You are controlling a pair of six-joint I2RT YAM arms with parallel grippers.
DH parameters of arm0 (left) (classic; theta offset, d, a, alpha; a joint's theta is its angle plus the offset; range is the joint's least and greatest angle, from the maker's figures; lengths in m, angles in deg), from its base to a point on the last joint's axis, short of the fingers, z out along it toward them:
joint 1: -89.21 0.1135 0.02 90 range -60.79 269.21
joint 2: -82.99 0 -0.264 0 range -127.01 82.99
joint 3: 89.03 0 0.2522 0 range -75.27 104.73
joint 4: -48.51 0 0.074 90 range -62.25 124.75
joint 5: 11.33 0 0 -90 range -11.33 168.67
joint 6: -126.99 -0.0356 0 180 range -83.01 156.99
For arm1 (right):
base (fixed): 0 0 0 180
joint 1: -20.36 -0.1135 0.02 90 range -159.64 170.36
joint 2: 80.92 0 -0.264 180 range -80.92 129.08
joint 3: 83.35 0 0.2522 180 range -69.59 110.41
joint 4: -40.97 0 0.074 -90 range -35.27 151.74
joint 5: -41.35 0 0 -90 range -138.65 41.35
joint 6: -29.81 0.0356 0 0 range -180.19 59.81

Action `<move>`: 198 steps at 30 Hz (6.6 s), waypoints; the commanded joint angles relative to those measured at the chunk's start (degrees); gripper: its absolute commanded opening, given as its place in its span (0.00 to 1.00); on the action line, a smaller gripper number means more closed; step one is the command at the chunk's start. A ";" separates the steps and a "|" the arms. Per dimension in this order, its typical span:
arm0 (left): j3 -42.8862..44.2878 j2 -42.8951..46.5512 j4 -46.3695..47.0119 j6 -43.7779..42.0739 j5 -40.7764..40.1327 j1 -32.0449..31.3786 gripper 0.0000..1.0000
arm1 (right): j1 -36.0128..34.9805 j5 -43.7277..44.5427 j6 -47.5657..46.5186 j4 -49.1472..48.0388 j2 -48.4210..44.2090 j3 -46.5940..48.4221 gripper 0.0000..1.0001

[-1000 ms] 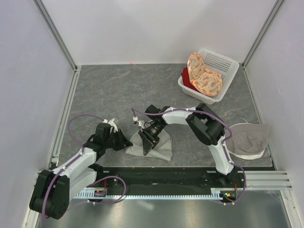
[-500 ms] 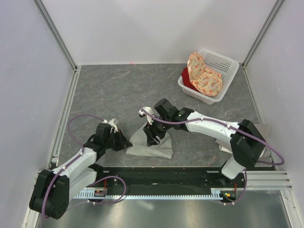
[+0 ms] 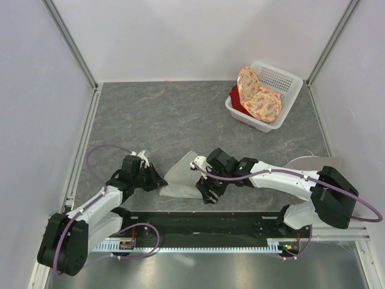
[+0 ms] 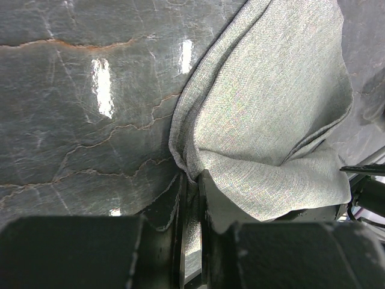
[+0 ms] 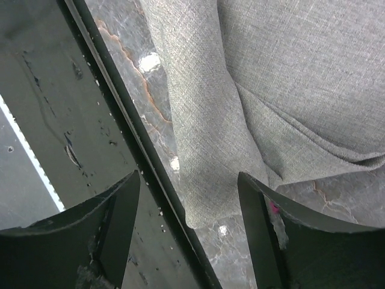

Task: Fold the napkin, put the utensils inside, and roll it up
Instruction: Roll the napkin with the utensil

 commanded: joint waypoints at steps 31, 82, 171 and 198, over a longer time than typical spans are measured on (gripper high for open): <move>3.88 -2.83 -5.10 -1.02 -7.63 -0.01 0.02 | 14.19 -27.87 -5.36 9.25 26.29 11.53 0.41; 4.67 -5.55 -5.71 -1.19 -7.98 -0.01 0.02 | 0.85 -2.54 -7.29 11.40 9.50 19.18 0.68; -5.61 18.09 4.47 0.56 1.77 0.43 0.50 | 9.36 -32.52 -8.79 19.62 50.27 40.71 0.30; 1.51 6.93 -6.95 2.59 -4.74 0.43 0.02 | 6.74 -6.98 -10.45 -4.16 14.54 22.54 0.73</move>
